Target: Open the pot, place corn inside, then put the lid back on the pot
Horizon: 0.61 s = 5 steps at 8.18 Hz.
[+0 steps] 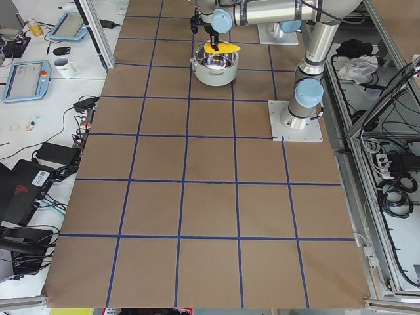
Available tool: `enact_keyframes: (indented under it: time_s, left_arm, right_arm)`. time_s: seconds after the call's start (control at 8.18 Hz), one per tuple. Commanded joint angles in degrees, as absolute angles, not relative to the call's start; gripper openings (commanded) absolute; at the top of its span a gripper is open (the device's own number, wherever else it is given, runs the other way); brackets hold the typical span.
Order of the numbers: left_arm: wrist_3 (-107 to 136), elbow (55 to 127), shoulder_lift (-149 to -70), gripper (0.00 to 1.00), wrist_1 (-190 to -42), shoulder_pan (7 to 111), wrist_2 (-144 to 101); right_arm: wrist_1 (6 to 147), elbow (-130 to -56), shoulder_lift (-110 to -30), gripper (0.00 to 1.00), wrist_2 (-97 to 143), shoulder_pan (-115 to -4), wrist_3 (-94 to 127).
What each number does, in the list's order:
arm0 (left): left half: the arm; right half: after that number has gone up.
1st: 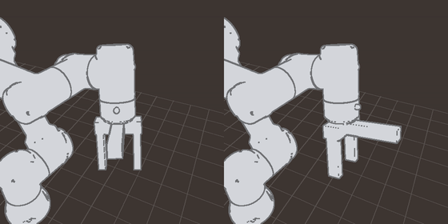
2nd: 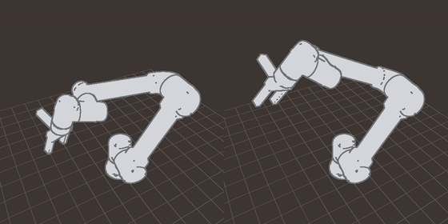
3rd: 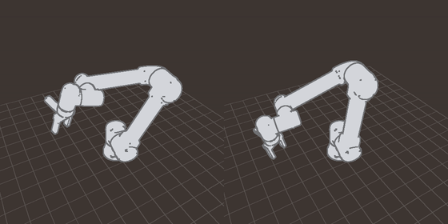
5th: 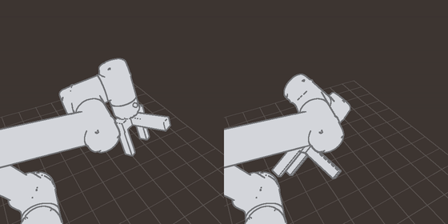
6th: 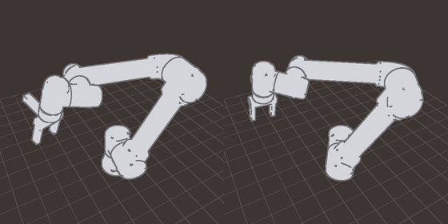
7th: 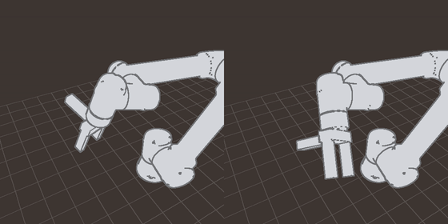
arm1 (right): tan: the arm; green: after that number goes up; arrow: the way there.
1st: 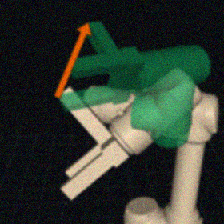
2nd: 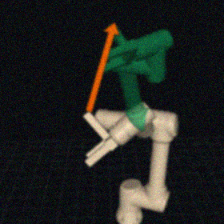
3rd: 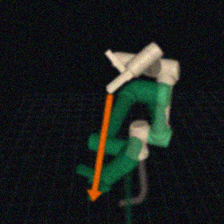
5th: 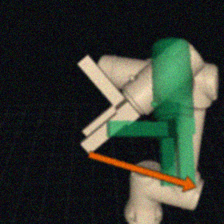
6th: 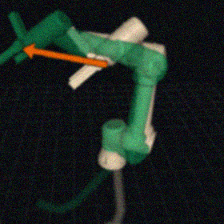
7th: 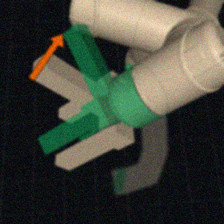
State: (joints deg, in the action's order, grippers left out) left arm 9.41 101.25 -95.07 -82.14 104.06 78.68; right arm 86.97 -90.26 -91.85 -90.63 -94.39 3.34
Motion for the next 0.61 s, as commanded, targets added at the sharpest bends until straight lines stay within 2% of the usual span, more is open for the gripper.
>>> enact_keyframes:
  time_s: [0.0,0.24,0.37,0.49]
  left_arm:
    - [7.91,101.07,-99.04,0.0,-76.13,104.94,78.66]
    - [8.17,101.34,-99.4,0.0,-75.94,106.69,78.84]
    - [8.43,101.34,-99.4,0.04,-75.76,107.22,79.8]
    - [10.53,101.34,-99.4,0.35,-75.07,107.23,79.98]
  right_arm:
    - [87.01,-90.18,-91.85,0.4,-90.88,-94.39,2.9]
    - [87.01,-90.18,-91.85,0.4,-90.79,-94.39,2.9]
    - [87.01,-90.26,-91.85,0.4,-90.79,-94.39,2.81]
    - [87.01,-90.26,-91.85,0.4,-90.79,-94.39,2.9]
